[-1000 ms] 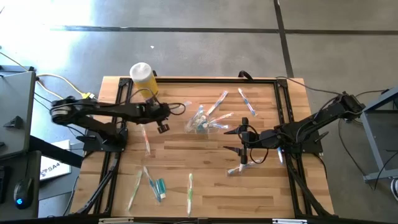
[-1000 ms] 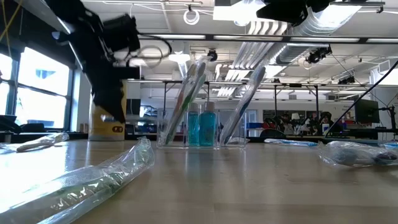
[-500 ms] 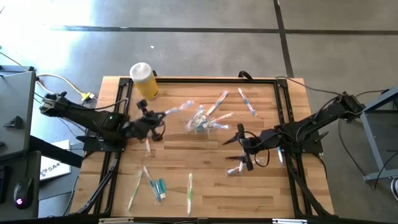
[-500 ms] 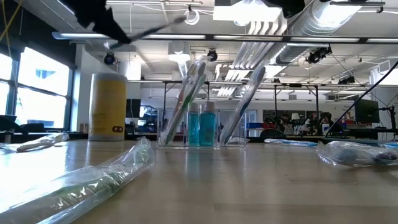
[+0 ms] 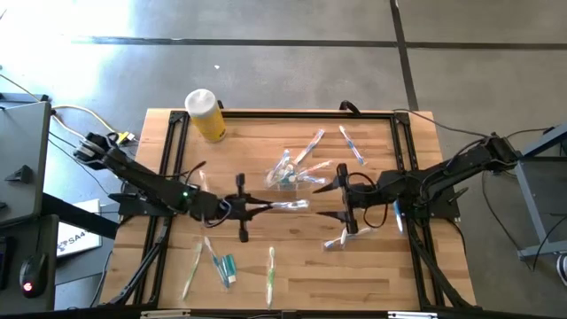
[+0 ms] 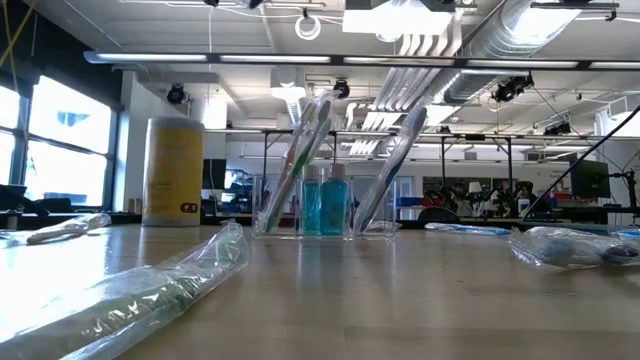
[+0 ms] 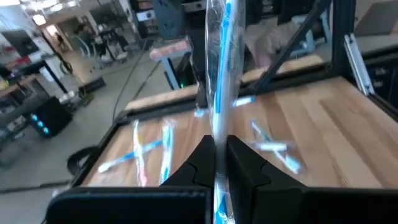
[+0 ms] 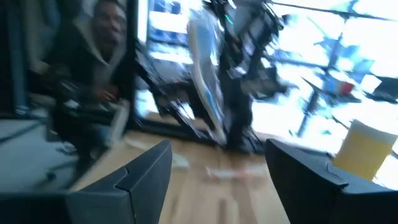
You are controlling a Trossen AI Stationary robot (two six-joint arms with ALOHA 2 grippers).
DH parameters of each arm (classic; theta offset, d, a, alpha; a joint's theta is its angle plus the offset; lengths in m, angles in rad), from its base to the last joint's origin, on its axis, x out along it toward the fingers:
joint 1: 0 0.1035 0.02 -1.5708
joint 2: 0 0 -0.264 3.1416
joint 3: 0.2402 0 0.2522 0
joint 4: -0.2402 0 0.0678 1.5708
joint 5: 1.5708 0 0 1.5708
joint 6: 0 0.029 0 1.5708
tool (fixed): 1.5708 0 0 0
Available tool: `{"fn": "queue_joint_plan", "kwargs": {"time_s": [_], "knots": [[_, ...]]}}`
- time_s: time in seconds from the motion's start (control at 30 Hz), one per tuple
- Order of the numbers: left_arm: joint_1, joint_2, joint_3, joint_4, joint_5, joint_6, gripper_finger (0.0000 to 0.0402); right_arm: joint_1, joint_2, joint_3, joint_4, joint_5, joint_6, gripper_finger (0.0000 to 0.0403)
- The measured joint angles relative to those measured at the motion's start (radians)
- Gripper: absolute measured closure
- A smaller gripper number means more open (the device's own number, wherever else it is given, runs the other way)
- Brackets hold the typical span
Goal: Pick & Place toothbrushing station
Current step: Put the blue toothbrush into the transparent organizer
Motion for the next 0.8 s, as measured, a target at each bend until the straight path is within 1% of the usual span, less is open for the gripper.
{"fn": "queue_joint_plan", "kwargs": {"time_s": [0.1, 0.2, 0.37, 0.47, 0.6, 0.7, 0.8], "knots": [[0.023, 0.043, -0.002, 0.079, 0.047, 0.01, 0.0393, 0.002, 0.0, 0.0, 0.038, -0.05, -0.021, 0.0153], [0.067, 0.087, 0.002, 0.151, 0.109, -0.011, 0.0393, 0.003, 0.008, 0.0, 0.054, -0.049, -0.043, 0.0153], [0.115, 0.146, 0.0, 0.213, 0.144, -0.044, 0.0393, 0.004, 0.082, 0.0, 0.094, -0.032, -0.056, 0.0153], [0.119, 0.173, 0.0, 0.233, 0.163, -0.049, 0.0393, 0.004, 0.142, 0.0, 0.154, -0.032, -0.102, 0.0153], [0.117, 0.179, 0.0, 0.248, 0.171, -0.045, 0.0394, 0.004, 0.197, 0.0, 0.242, -0.029, -0.159, 0.0153], [0.116, 0.18, 0.0, 0.249, 0.168, -0.037, 0.0394, 0.004, 0.209, 0.0, 0.269, 0.014, -0.16, 0.0153], [0.117, 0.18, 0.0, 0.247, 0.165, -0.026, 0.0394, 0.004, 0.21, 0.0, 0.277, 0.093, -0.16, 0.0153]]}}
